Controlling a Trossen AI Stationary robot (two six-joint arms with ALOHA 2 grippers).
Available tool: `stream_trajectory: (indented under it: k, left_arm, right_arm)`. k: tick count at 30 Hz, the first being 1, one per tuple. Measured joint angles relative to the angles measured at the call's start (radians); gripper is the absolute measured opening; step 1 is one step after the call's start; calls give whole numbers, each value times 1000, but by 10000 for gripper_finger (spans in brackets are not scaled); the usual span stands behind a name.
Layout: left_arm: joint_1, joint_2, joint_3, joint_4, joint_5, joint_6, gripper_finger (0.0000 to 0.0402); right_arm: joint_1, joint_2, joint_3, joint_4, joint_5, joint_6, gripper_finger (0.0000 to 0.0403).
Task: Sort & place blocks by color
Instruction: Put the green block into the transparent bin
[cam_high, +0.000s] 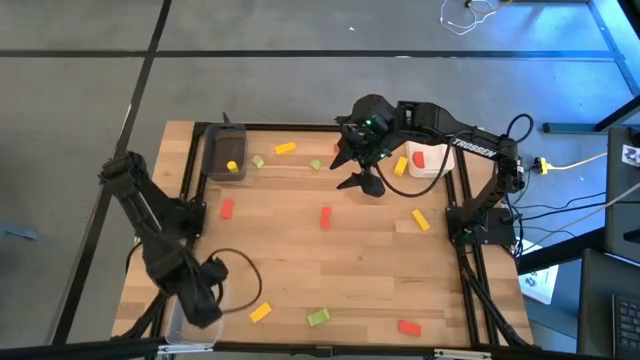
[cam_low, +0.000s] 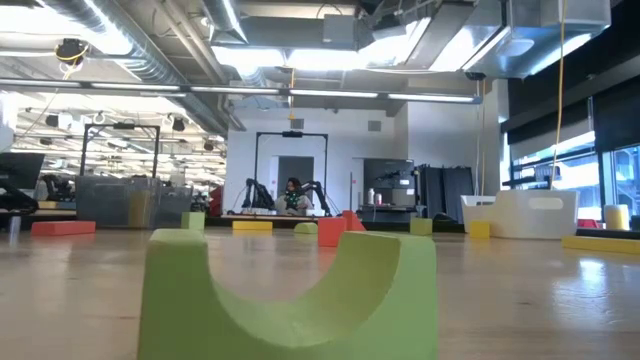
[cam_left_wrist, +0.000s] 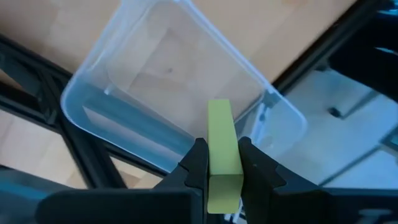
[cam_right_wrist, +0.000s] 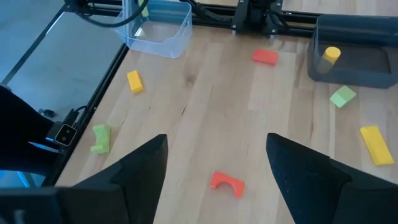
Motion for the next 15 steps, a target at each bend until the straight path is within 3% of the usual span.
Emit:
stream_trajectory:
  k: [7,15]
  left_arm:
    - [-39,96,0,23,0,-29,49]
    - [-42,137,0,19,-1,-2,96]
  right_arm:
    - [0,0,0,-7,-1,0,273]
    - [0,1,0,-7,-3,5,273]
